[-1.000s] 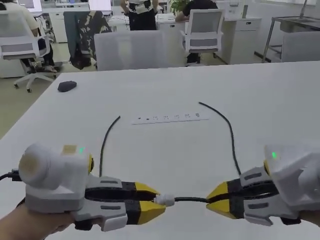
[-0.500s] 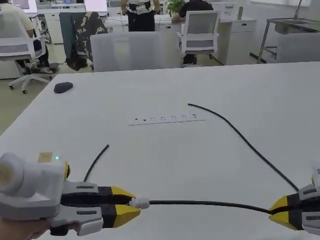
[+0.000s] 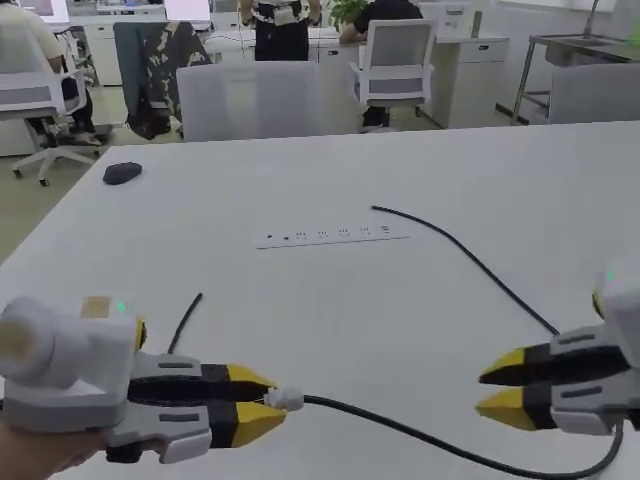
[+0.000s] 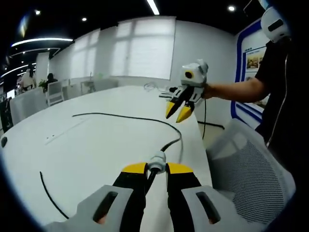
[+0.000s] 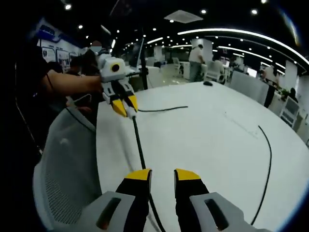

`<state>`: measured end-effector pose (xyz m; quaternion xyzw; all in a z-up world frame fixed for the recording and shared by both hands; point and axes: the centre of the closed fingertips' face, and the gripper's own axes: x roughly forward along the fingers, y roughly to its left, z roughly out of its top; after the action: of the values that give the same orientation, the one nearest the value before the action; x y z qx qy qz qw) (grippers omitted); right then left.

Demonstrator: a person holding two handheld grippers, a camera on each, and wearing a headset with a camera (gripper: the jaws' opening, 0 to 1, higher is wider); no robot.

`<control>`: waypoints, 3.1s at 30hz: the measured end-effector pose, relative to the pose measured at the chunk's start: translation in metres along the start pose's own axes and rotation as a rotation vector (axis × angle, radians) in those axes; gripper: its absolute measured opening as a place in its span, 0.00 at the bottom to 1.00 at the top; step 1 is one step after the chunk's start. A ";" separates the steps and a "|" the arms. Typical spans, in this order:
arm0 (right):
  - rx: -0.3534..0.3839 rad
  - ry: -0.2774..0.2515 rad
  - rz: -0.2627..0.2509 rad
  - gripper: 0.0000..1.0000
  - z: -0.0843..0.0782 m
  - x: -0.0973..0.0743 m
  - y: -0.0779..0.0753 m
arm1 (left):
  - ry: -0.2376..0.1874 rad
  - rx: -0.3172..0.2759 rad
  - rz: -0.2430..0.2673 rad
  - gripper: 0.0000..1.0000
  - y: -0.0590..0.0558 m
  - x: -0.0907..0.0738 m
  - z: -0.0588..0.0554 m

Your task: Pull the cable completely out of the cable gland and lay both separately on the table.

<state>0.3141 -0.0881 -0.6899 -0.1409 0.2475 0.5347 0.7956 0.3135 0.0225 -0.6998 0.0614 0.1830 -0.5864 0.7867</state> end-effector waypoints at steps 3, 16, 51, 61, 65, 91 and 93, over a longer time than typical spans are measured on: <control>-0.075 0.000 0.050 0.11 0.022 0.023 0.018 | -0.007 0.012 -0.011 0.14 -0.003 0.006 0.004; -0.176 0.082 0.139 0.00 0.020 0.071 0.042 | 0.005 0.051 -0.044 0.14 -0.012 0.013 0.008; 0.042 0.273 -0.156 0.00 -0.113 -0.036 -0.035 | -0.032 0.025 0.058 0.14 0.013 -0.022 0.006; 0.097 0.214 -0.141 0.10 -0.098 -0.021 -0.032 | -0.023 0.029 0.063 0.14 0.010 -0.018 0.006; 0.020 0.151 -0.125 0.10 -0.057 -0.008 -0.028 | -0.014 0.038 0.059 0.14 0.009 -0.016 0.005; -0.345 0.120 0.140 0.00 0.036 0.081 0.054 | -0.035 0.084 -0.001 0.14 -0.015 -0.013 0.015; -0.343 0.129 0.121 0.00 0.031 0.076 0.049 | -0.032 0.088 0.011 0.14 -0.013 -0.016 0.013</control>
<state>0.2998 0.0053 -0.7037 -0.2935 0.2112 0.6058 0.7087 0.3005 0.0292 -0.6802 0.0874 0.1443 -0.5905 0.7892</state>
